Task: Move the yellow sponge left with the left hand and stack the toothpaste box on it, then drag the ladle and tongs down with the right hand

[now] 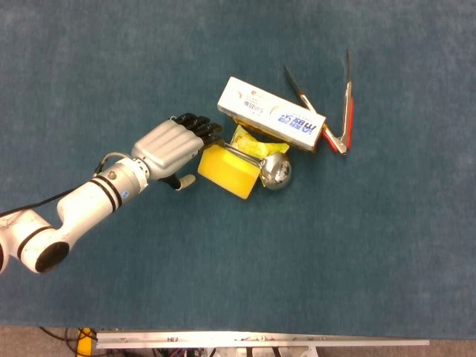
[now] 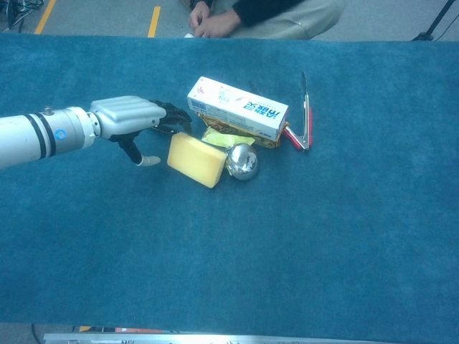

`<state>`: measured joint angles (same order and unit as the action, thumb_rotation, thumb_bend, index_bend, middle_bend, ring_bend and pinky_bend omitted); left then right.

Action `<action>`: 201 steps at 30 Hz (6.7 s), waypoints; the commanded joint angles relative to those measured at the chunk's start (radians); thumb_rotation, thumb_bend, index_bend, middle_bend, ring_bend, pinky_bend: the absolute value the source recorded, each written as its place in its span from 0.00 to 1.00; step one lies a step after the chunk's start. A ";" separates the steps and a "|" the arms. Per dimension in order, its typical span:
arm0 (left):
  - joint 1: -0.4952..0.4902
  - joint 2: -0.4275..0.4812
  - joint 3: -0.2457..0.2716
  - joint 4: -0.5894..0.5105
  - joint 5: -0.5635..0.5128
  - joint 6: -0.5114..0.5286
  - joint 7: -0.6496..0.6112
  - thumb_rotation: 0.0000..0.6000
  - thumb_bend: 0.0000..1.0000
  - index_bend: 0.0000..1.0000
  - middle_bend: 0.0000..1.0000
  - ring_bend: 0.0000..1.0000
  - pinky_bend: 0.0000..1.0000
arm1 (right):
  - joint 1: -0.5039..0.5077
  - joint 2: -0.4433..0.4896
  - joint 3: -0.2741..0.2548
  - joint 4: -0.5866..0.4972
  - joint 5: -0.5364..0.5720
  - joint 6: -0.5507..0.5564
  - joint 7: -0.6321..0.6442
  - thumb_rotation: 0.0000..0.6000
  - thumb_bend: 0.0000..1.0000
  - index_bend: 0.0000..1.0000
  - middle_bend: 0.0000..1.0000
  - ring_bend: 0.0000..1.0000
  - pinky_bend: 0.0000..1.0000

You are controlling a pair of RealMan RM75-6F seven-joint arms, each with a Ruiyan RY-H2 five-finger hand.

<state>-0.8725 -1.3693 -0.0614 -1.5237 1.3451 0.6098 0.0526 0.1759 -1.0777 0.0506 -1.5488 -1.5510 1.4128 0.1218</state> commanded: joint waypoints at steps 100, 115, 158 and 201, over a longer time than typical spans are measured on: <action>0.329 0.257 0.190 -0.210 0.057 0.258 0.063 1.00 0.34 0.43 0.47 0.45 0.37 | 0.016 -0.004 -0.010 -0.012 -0.015 -0.019 -0.001 1.00 0.04 0.20 0.33 0.27 0.28; 0.294 0.326 0.217 -0.307 -0.045 0.146 0.181 1.00 0.34 0.41 0.45 0.43 0.37 | 0.015 -0.003 -0.011 -0.010 -0.017 -0.017 0.004 1.00 0.04 0.20 0.33 0.27 0.28; 0.285 0.351 0.087 -0.316 0.084 0.317 0.042 1.00 0.34 0.00 0.00 0.00 0.16 | 0.090 0.024 0.034 -0.181 0.014 -0.105 -0.197 1.00 0.04 0.20 0.35 0.27 0.28; 0.507 0.495 0.198 -0.370 0.293 0.538 -0.022 1.00 0.34 0.00 0.00 0.00 0.16 | 0.716 -0.582 0.203 -0.093 0.891 -0.322 -0.982 1.00 0.00 0.00 0.20 0.11 0.32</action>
<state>-0.3657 -0.8748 0.1363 -1.8952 1.6372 1.1488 0.0313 0.8774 -1.6421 0.2511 -1.6609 -0.6776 1.0891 -0.8514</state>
